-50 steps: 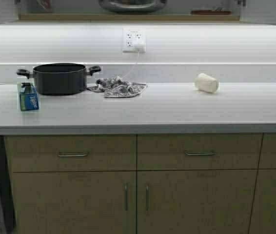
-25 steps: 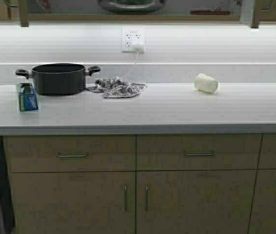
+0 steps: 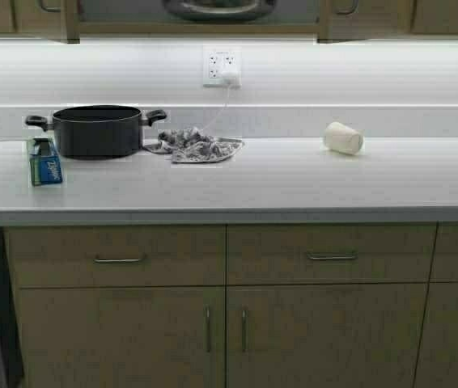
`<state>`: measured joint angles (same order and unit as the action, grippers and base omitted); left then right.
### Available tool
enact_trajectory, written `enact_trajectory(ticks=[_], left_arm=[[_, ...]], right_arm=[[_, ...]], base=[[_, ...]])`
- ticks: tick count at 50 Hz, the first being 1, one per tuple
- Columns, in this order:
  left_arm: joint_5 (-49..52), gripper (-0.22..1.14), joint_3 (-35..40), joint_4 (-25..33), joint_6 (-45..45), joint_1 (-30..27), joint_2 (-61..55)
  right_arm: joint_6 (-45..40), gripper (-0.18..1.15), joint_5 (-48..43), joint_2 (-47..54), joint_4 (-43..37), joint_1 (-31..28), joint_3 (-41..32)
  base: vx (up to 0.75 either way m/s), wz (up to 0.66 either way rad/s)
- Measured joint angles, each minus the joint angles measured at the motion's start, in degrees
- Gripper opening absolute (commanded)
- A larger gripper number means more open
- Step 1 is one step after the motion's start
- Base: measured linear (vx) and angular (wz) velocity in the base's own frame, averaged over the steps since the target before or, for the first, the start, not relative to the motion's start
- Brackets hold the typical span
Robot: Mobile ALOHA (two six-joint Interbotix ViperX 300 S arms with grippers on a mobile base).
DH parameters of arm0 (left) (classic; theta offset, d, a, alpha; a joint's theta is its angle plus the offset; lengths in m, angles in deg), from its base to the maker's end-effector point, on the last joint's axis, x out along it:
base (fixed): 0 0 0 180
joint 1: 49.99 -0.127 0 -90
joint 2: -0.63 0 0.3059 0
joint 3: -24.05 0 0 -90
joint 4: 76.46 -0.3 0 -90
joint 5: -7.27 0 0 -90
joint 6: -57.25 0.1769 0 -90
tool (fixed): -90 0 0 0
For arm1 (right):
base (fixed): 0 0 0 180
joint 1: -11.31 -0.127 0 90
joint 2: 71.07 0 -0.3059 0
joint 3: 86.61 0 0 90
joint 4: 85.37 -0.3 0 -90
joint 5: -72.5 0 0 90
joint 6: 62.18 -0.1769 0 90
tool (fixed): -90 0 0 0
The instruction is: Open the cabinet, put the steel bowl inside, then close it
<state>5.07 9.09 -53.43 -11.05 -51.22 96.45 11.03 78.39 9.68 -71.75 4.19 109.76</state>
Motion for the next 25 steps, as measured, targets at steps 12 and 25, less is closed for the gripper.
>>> enact_trajectory(ticks=[12, 25], left_arm=[[1.05, 0.04, 6.15, -0.53, -0.35, 0.44, -4.04], [1.85, 0.04, 15.47, -0.53, -1.05, 4.39, -11.51]], right_arm=[[0.18, 0.06, 0.00, -6.24, -0.09, -4.22, 5.80], [0.09, 0.06, 0.26, -7.91, -0.09, -3.96, 6.86]], base=[[0.07, -0.01], [0.06, -0.02]])
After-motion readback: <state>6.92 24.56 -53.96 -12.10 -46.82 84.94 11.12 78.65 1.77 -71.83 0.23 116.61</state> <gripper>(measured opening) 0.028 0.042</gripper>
